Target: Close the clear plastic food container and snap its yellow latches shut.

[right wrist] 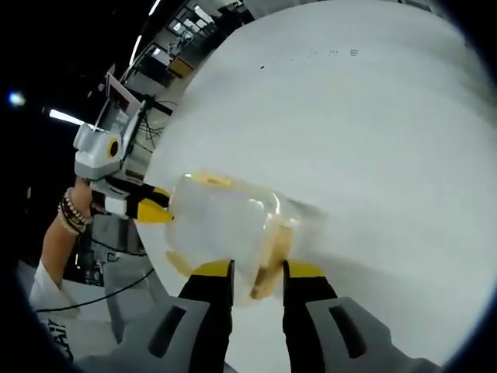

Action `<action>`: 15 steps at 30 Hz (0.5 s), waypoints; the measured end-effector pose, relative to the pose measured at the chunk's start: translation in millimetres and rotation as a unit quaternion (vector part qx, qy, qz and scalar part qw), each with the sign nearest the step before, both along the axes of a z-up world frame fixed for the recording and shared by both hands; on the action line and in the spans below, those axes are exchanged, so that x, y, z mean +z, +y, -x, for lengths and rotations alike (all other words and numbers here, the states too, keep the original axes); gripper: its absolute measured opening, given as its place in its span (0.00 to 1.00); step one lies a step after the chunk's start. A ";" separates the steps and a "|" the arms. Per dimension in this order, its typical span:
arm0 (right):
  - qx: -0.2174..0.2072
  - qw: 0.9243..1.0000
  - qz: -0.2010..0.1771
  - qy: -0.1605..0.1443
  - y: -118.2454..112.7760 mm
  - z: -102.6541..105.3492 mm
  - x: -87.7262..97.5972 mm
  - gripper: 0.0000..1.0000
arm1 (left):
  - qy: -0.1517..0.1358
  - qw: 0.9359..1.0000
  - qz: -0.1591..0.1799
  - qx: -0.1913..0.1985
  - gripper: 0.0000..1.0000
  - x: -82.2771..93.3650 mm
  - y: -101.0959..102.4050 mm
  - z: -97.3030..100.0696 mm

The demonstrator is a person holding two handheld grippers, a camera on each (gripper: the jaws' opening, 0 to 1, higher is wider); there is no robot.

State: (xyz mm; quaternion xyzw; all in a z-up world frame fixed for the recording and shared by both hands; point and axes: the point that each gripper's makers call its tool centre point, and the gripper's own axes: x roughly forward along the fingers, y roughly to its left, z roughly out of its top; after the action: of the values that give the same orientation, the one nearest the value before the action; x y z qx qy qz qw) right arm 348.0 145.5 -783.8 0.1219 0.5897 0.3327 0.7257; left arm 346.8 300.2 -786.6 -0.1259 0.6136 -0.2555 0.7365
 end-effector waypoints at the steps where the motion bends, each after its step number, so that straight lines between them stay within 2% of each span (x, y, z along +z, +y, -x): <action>1: 0.000 1.000 0.002 0.000 0.1 0.0 0.0 0.20 | 0.000 1.000 0.000 0.000 0.15 0.2 -0.4 0.1; 9: -0.001 1.000 0.000 0.002 0.3 -0.1 -0.5 0.20 | 0.005 1.000 0.004 0.013 0.14 0.5 0.4 0.6; 10: 0.006 1.000 -0.021 0.007 5.6 1.9 2.1 0.19 | 0.008 1.000 0.008 0.021 0.13 0.5 1.3 0.5; 11: -0.024 1.000 -0.010 0.009 2.1 -5.3 3.5 0.19 | 0.006 0.999 0.032 0.025 0.12 4.1 -3.0 0.1; 12: -0.007 1.000 -0.010 -0.001 1.3 -7.5 6.8 0.19 | 0.009 0.999 0.023 0.030 0.12 3.6 7.4 2.9; 15: -0.004 1.000 -0.006 -0.004 -0.7 -8.4 9.1 0.19 | 0.006 1.000 0.017 0.025 0.12 0.6 -0.7 -0.5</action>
State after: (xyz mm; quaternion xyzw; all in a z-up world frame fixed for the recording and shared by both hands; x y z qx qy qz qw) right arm 356.4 144.8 -774.7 0.1269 0.5847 0.3337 0.7285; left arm 347.4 299.5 -786.0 -0.1551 0.6104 -0.2466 0.7366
